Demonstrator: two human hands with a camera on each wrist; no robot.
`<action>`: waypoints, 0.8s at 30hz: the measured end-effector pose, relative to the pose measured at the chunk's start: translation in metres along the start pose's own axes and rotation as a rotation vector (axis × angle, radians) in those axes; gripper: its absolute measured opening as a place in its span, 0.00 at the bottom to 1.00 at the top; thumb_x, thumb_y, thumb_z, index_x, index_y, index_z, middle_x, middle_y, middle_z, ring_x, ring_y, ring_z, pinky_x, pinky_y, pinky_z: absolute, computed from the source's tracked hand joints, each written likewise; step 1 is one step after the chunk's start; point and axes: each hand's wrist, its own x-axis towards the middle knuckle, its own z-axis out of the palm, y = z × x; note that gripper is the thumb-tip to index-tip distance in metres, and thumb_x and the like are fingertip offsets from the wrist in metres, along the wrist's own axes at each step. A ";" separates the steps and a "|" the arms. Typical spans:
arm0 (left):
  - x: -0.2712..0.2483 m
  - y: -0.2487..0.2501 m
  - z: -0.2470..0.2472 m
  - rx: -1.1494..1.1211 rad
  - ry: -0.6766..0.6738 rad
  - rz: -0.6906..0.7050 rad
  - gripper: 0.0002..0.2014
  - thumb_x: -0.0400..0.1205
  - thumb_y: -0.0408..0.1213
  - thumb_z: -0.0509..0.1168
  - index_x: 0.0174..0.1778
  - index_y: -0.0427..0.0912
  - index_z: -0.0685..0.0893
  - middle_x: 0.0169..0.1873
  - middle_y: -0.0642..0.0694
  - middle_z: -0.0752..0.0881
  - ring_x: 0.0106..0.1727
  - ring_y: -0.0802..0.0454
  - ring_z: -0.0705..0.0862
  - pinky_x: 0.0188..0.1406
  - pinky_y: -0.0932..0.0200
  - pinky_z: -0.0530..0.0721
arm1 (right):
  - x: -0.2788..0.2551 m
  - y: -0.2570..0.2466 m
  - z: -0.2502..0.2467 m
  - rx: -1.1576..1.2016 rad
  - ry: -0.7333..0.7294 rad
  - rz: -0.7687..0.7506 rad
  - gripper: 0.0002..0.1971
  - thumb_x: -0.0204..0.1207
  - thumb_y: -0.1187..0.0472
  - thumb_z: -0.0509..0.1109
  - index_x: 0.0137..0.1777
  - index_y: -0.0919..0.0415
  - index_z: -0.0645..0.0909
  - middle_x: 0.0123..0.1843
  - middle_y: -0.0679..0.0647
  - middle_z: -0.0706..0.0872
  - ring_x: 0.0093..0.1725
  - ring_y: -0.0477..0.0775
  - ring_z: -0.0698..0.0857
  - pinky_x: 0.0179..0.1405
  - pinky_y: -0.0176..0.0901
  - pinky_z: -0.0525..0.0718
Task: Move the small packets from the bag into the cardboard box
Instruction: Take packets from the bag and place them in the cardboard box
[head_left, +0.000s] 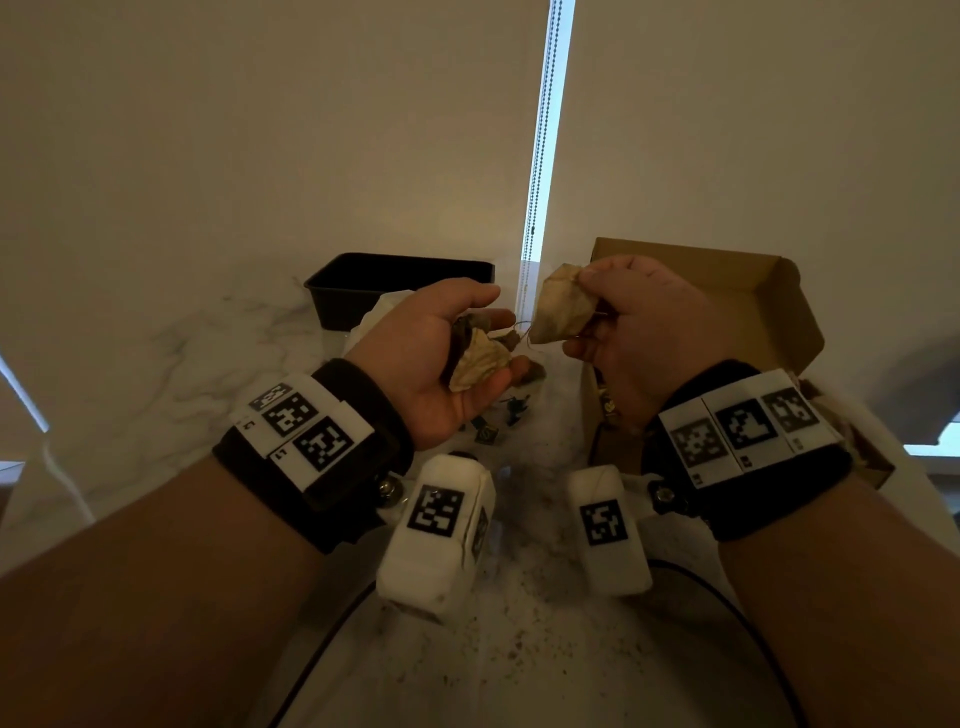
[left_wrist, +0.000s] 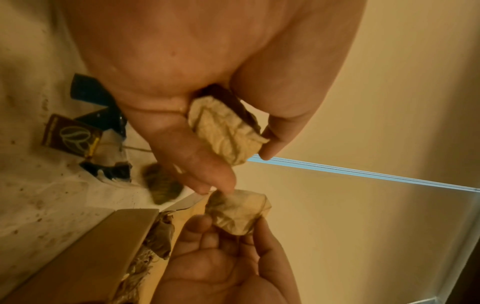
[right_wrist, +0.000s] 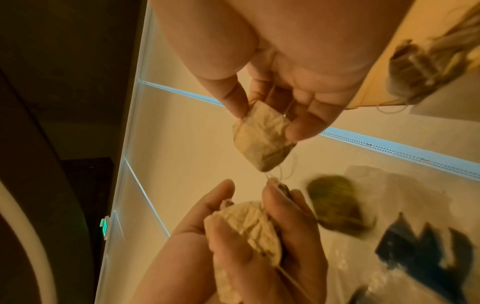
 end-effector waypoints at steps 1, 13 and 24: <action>0.001 0.000 0.000 -0.001 0.001 -0.001 0.14 0.82 0.48 0.68 0.51 0.40 0.87 0.43 0.42 0.87 0.36 0.48 0.88 0.19 0.65 0.83 | 0.000 -0.001 -0.001 0.020 0.009 0.009 0.08 0.82 0.62 0.65 0.41 0.57 0.80 0.39 0.56 0.89 0.39 0.57 0.87 0.35 0.48 0.84; 0.006 0.001 -0.003 0.067 -0.033 0.027 0.06 0.82 0.42 0.69 0.41 0.45 0.84 0.32 0.49 0.83 0.32 0.56 0.80 0.14 0.70 0.75 | -0.001 -0.005 -0.002 0.079 0.024 0.029 0.06 0.84 0.61 0.64 0.46 0.58 0.79 0.43 0.58 0.88 0.37 0.57 0.88 0.26 0.44 0.82; 0.011 0.009 -0.010 -0.006 0.169 0.245 0.08 0.82 0.36 0.71 0.38 0.42 0.81 0.28 0.47 0.81 0.35 0.51 0.89 0.14 0.68 0.75 | 0.006 -0.007 -0.005 0.207 0.080 0.076 0.13 0.84 0.57 0.62 0.62 0.62 0.80 0.40 0.56 0.90 0.39 0.57 0.91 0.26 0.42 0.83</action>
